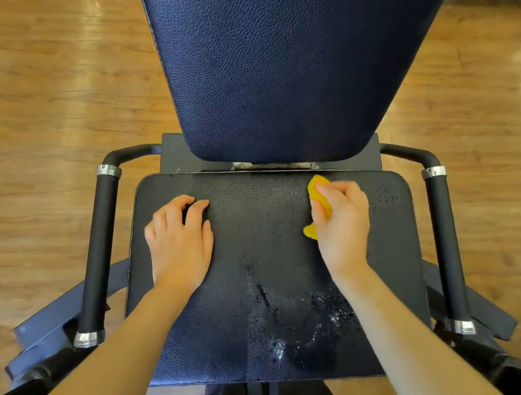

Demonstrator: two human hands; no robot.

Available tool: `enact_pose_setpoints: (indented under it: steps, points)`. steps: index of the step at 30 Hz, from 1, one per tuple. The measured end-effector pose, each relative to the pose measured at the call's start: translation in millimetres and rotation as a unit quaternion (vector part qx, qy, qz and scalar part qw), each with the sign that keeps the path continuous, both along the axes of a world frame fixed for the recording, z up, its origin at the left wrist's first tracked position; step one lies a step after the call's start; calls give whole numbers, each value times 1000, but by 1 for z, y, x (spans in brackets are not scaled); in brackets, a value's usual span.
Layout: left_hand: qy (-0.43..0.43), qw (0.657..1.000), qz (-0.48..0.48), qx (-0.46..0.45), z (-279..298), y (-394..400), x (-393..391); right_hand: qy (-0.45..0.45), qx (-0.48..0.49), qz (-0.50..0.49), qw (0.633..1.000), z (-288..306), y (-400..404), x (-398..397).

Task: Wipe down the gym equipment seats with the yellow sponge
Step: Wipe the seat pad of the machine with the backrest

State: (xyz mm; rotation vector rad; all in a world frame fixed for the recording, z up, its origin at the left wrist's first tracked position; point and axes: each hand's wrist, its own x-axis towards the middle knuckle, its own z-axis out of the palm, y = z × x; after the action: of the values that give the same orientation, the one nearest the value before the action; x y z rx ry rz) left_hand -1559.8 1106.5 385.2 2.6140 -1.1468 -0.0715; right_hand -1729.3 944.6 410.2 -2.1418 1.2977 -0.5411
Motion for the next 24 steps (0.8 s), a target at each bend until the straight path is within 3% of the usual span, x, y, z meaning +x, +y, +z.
enact_pose_setpoints:
  steps: [6, 13, 18, 24]
  points:
    - [0, 1000, 1, -2, -1, 0, 0, -7, 12, 3, 1000, -2, 57, -42]
    - [-6, 1000, 0, -10, -3, 1, 1, -50, 2, -37, 998, -5, 2, -14]
    - [-3, 1000, -1, -11, -2, 1, 1, 12, -24, -45, 999, -7, -21, -7]
    - [4, 1000, -3, -4, -2, 2, 1, 12, -10, -42, 999, -8, 37, -36]
